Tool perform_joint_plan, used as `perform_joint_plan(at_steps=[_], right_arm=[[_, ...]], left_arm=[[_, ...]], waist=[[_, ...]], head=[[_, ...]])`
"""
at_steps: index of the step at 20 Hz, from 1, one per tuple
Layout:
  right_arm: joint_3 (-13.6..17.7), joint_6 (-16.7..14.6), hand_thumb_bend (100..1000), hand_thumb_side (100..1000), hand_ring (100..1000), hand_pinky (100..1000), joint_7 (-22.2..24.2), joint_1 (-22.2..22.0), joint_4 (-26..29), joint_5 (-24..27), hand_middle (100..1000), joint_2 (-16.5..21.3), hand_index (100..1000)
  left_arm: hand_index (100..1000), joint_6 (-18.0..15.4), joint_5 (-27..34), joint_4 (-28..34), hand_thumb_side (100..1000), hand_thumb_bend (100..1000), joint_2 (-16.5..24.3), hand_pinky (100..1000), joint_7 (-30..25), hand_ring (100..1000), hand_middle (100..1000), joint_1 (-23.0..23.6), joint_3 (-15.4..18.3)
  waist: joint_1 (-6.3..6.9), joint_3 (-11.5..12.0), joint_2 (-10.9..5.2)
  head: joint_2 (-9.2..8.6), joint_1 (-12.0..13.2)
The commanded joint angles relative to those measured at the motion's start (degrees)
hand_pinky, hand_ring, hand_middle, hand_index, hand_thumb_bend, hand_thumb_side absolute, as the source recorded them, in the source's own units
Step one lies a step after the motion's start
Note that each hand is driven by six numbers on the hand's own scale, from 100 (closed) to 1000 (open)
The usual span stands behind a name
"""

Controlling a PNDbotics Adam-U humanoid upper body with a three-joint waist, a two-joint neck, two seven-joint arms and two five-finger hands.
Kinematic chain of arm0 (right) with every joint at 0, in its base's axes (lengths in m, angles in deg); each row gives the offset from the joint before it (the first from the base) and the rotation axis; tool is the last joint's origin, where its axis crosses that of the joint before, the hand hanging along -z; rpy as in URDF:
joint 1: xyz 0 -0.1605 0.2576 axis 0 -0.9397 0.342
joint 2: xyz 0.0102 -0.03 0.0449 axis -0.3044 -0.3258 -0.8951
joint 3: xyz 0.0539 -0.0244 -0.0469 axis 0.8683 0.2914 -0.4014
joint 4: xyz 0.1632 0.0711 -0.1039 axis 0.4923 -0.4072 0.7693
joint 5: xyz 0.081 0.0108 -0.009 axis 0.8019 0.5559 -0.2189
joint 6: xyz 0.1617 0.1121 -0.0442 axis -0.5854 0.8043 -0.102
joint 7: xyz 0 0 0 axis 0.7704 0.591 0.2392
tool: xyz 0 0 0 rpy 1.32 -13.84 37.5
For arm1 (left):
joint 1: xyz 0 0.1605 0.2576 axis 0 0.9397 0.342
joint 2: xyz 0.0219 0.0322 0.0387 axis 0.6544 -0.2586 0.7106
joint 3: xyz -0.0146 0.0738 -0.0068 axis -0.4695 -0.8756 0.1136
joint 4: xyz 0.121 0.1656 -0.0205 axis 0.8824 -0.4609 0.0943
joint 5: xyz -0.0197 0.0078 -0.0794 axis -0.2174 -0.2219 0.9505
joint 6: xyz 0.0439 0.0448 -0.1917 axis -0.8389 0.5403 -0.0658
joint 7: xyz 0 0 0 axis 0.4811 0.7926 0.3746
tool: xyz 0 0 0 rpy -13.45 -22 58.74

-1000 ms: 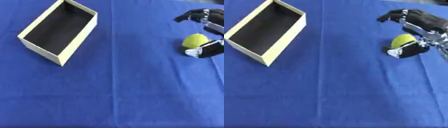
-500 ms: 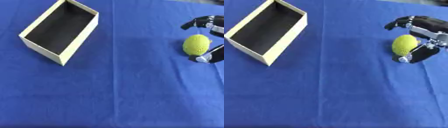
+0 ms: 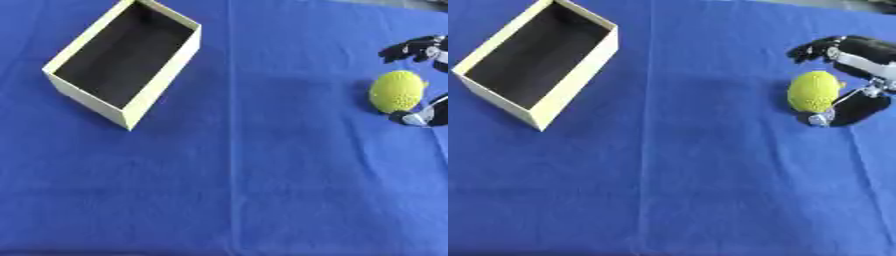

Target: Pick up objects on the table and place them in the box.

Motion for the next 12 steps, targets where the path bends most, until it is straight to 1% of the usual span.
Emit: perform_joint_plan(at_steps=[1, 7, 12], right_arm=[[1.1, 1.2, 497, 100, 918, 883, -0.7, 0.9, -2.6, -1.0, 845, 2.8, 952], [0.9, 1.4, 494, 100, 920, 883, -2.3, 2.6, -8.4, -1.9, 862, 3.4, 951], [0.4, 0.9, 502, 100, 947, 898, -2.5, 4.0, -12.6, -2.2, 894, 3.9, 955]], left_arm=[[632, -0.5, -0.1, 0.8, 236, 436, 1.9, 781, 0.2, 594, 618, -0.3, 0.5], [631, -0.5, -0.1, 0.8, 235, 436, 1.9, 781, 0.2, 594, 618, -0.5, 0.4], [631, -0.6, -0.1, 0.8, 235, 435, 1.9, 781, 0.2, 594, 618, -0.4, 0.4]], waist=[[0.3, 0.2, -1.04], [0.26, 0.6, -0.92], [0.31, 0.8, -0.85]], head=[[-0.58, 0.2], [-0.87, 0.1], [-1.18, -0.1]])
